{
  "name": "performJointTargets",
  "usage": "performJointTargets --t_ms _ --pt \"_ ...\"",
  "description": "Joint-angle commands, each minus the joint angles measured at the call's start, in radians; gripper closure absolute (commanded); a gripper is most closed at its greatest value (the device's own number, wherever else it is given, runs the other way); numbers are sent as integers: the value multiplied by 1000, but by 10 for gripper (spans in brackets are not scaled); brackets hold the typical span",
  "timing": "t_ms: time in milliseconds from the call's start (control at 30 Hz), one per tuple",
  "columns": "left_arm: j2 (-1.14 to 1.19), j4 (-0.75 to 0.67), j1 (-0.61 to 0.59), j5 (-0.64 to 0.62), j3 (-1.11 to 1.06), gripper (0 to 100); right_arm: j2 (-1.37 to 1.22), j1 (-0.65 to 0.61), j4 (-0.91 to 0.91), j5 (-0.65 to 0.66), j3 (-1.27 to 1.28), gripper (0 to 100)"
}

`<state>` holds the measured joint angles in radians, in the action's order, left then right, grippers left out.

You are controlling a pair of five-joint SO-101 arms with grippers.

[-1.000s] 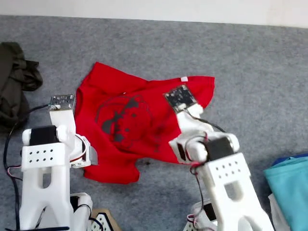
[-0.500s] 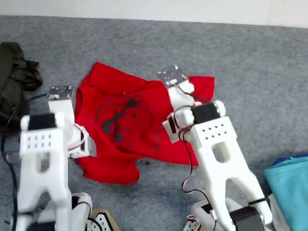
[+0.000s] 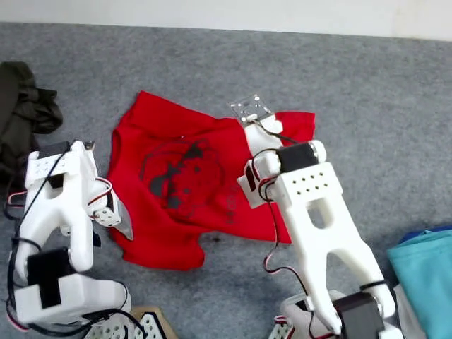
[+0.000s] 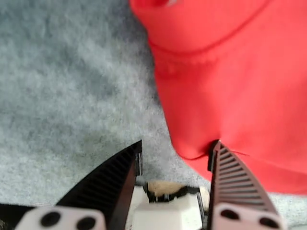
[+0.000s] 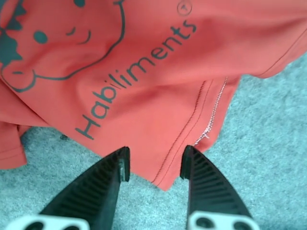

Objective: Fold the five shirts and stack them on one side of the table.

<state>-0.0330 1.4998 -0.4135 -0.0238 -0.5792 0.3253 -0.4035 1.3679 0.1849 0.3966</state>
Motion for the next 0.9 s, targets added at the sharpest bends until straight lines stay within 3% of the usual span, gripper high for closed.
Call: performJointTargets --t_ms 0,367,600,867 --pt "76 -63 35 6 42 765 -22 -4 -12 -3 -56 817" --pt "354 -64 116 0 317 769 -45 5 -13 0 -54 817" --pt "378 -6 182 -166 443 770 -35 68 -15 87 70 817" --pt "378 55 213 -210 610 770 10 96 -286 121 424 817"
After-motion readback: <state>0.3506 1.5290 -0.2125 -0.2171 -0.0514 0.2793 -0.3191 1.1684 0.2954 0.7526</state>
